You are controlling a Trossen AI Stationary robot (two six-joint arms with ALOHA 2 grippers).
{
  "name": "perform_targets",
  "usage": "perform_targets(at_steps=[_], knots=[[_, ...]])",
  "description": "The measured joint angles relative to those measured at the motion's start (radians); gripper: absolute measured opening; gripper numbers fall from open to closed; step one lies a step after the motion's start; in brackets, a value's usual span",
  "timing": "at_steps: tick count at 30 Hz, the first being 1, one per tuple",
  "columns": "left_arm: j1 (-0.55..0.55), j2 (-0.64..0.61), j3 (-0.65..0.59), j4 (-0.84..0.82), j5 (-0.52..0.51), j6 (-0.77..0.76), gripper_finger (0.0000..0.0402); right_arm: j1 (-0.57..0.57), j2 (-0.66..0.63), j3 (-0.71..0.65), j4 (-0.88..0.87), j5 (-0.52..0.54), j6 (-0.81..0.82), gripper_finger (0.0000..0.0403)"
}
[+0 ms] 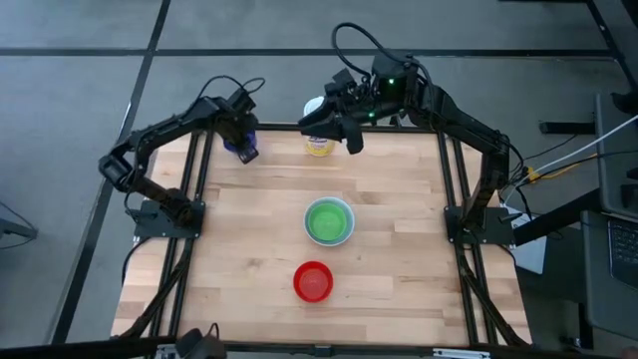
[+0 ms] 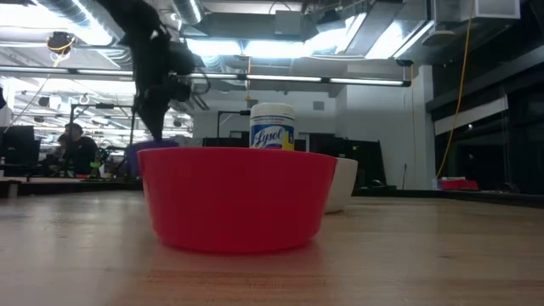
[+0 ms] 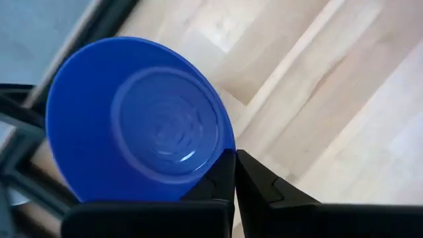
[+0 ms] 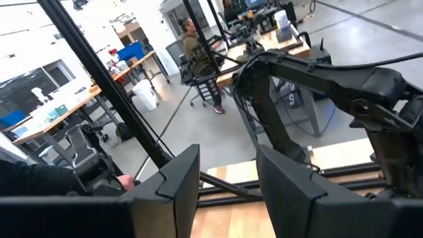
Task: Nest bowls inside each other
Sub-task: Stack the blue bowl on top of the green bowl
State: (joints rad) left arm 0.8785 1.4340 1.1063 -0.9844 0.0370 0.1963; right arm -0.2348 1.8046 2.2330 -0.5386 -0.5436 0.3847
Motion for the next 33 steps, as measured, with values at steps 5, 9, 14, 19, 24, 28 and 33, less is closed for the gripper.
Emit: perform_targets(at_steps=[5,9,14,19,24,28,33], knots=[[-0.028,-0.034,0.117,-0.065,0.024,-0.007,0.0001,0.000,0.000,0.000,0.007,0.000,-0.011,0.0155],[-0.045,-0.072,0.204,-0.066,0.132,-0.047,0.0001,0.000,0.000,0.000,0.011,0.001,-0.034,0.0162],[-0.048,-0.128,0.284,-0.026,0.322,-0.143,0.0001,-0.002,0.000,0.000,0.075,0.001,-0.063,0.0169],[-0.053,-0.203,0.299,0.098,0.469,-0.269,0.0001,-0.032,-0.001,0.000,0.221,0.001,-0.062,0.0171],[-0.071,-0.258,0.299,0.245,0.582,-0.379,0.0001,-0.093,-0.019,-0.001,0.341,0.005,-0.056,0.0163],[-0.102,-0.289,0.299,0.410,0.669,-0.453,0.0001,-0.146,-0.042,-0.001,0.383,0.063,-0.080,0.0157],[-0.155,-0.296,0.299,0.717,0.852,-0.567,0.0001,-0.205,-0.064,0.000,0.388,0.103,-0.108,0.0153]])
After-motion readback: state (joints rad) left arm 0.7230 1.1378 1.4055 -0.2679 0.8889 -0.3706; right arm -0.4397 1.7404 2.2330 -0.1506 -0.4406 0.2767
